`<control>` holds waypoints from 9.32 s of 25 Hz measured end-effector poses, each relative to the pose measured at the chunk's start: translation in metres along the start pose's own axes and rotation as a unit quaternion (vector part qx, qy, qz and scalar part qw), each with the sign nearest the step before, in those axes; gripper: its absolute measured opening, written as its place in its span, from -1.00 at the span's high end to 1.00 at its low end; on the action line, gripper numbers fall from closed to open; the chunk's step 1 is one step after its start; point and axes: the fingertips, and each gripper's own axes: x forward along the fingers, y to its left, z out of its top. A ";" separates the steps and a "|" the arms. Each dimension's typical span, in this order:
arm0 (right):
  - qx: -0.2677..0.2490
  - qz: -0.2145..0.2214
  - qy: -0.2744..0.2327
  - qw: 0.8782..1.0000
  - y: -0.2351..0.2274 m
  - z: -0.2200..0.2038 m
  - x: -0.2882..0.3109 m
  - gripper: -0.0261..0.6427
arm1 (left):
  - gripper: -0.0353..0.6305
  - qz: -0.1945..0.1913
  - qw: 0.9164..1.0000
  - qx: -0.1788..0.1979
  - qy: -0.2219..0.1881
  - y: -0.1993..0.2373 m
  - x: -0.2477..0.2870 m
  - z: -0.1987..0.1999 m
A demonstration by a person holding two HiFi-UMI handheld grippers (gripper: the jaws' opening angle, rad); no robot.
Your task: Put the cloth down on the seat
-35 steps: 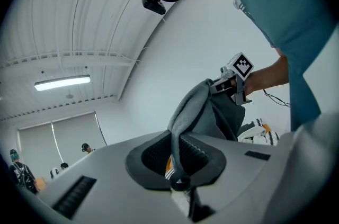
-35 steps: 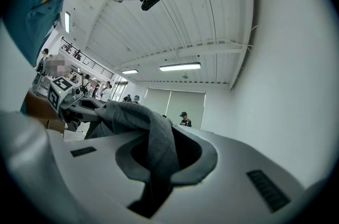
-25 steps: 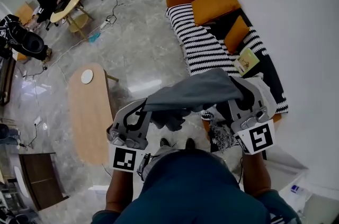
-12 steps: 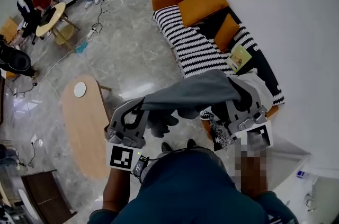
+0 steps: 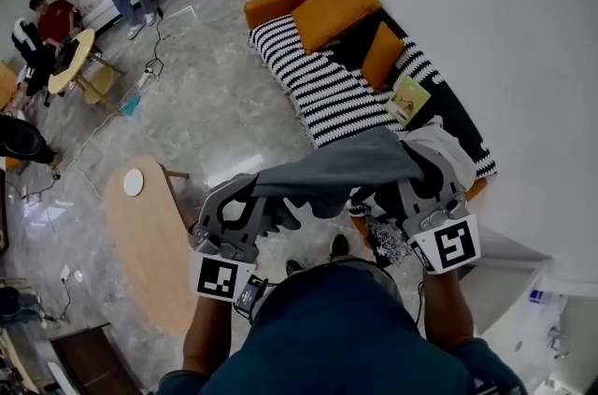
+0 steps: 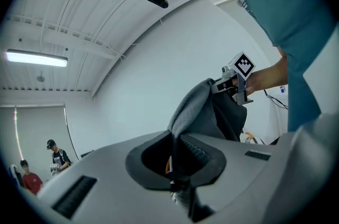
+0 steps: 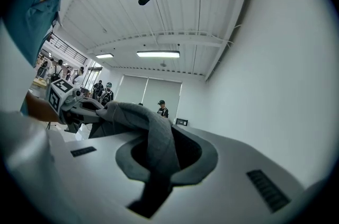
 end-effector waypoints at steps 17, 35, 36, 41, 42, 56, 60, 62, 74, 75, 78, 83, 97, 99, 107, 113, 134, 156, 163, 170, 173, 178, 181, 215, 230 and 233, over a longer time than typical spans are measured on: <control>0.023 0.001 0.010 1.000 -0.107 -0.049 0.034 0.80 | 0.82 -0.010 1.000 -0.012 0.016 -0.007 0.117 -0.002; 0.022 -0.090 0.033 0.995 -0.090 -0.041 0.076 0.80 | 0.82 -0.095 0.995 -0.001 -0.035 0.058 0.137 -0.032; 0.022 -0.091 0.033 0.995 -0.086 -0.040 0.081 0.80 | 0.82 -0.095 0.995 -0.002 -0.038 0.063 0.135 -0.035; 0.015 -0.102 0.033 0.994 -0.073 -0.033 0.102 0.80 | 0.82 -0.098 0.994 -0.002 -0.046 0.087 0.129 -0.045; 0.013 -0.104 0.033 0.994 -0.070 -0.032 0.105 0.80 | 0.82 -0.099 0.994 0.000 -0.049 0.091 0.127 -0.046; 0.007 -0.095 0.042 0.995 -0.096 -0.047 0.135 0.80 | 0.82 -0.093 0.995 -0.008 -0.044 0.110 0.168 -0.062; 0.012 -0.089 0.035 0.995 -0.127 -0.054 0.140 0.80 | 0.82 -0.089 0.995 0.000 -0.044 0.109 0.196 -0.052; 0.012 -0.085 0.032 0.996 -0.143 -0.058 0.143 0.80 | 0.82 -0.087 0.995 -0.001 -0.039 0.106 0.212 -0.051; 0.011 -0.090 0.041 0.995 -0.191 -0.077 0.155 0.80 | 0.82 -0.089 0.995 -0.010 -0.038 0.107 0.268 -0.053; 0.010 -0.094 0.042 0.995 -0.192 -0.076 0.158 0.80 | 0.82 -0.092 0.995 -0.008 -0.041 0.110 0.271 -0.053; 0.009 -0.111 0.043 0.993 -0.194 -0.073 0.166 0.80 | 0.82 -0.105 0.993 0.000 -0.053 0.124 0.279 -0.051; 0.009 -0.137 0.043 0.990 -0.194 -0.068 0.186 0.80 | 0.82 -0.121 0.990 0.010 -0.068 0.153 0.288 -0.051; 0.013 -0.178 0.074 0.981 -0.182 -0.087 0.197 0.80 | 0.82 -0.171 0.982 -0.004 -0.082 0.164 0.306 -0.080; 0.018 -0.185 0.072 0.980 -0.194 -0.091 0.195 0.80 | 0.82 -0.176 0.981 0.002 -0.082 0.161 0.318 -0.077; 0.016 -0.187 0.058 0.981 -0.244 -0.093 0.183 0.80 | 0.82 -0.178 0.980 0.017 -0.084 0.144 0.362 -0.054; 0.022 -0.188 0.052 0.981 -0.277 -0.103 0.167 0.80 | 0.82 -0.184 0.979 0.021 -0.082 0.116 0.386 -0.044; 0.061 -0.233 0.078 0.968 -0.282 -0.125 0.224 0.80 | 0.82 -0.232 0.968 0.000 -0.095 0.162 0.426 -0.083; 0.092 -0.260 0.098 0.956 -0.382 -0.176 0.224 0.80 | 0.82 -0.274 0.958 -0.032 -0.081 0.131 0.543 -0.085; 0.115 -0.275 0.094 0.950 -0.415 -0.198 0.196 0.80 | 0.82 -0.294 0.953 -0.018 -0.068 0.095 0.573 -0.078; 0.134 -0.278 0.083 0.947 -0.430 -0.212 0.180 0.80 | 0.82 -0.291 0.955 -0.002 -0.062 0.083 0.587 -0.068; 0.139 -0.284 0.091 0.945 -0.431 -0.221 0.182 0.80 | 0.82 -0.293 0.954 -0.002 -0.064 0.083 0.588 -0.071; 0.133 -0.304 0.113 0.937 -0.430 -0.226 0.192 0.80 | 0.82 -0.314 0.946 -0.028 -0.072 0.088 0.604 -0.087; 0.129 -0.326 0.134 0.927 -0.435 -0.233 0.192 0.80 | 0.82 -0.329 0.939 -0.043 -0.084 0.088 0.626 -0.092; 0.151 -0.358 0.225 0.894 -0.510 -0.405 0.229 0.80 | 0.82 -0.366 0.921 -0.131 -0.019 0.049 0.790 -0.207; 0.128 -0.354 0.272 0.885 -0.525 -0.485 0.237 0.80 | 0.82 -0.366 0.922 -0.127 0.012 0.027 0.837 -0.260; 0.125 -0.350 0.278 0.886 -0.528 -0.502 0.242 0.80 | 0.82 -0.362 0.923 -0.128 0.017 0.025 0.846 -0.271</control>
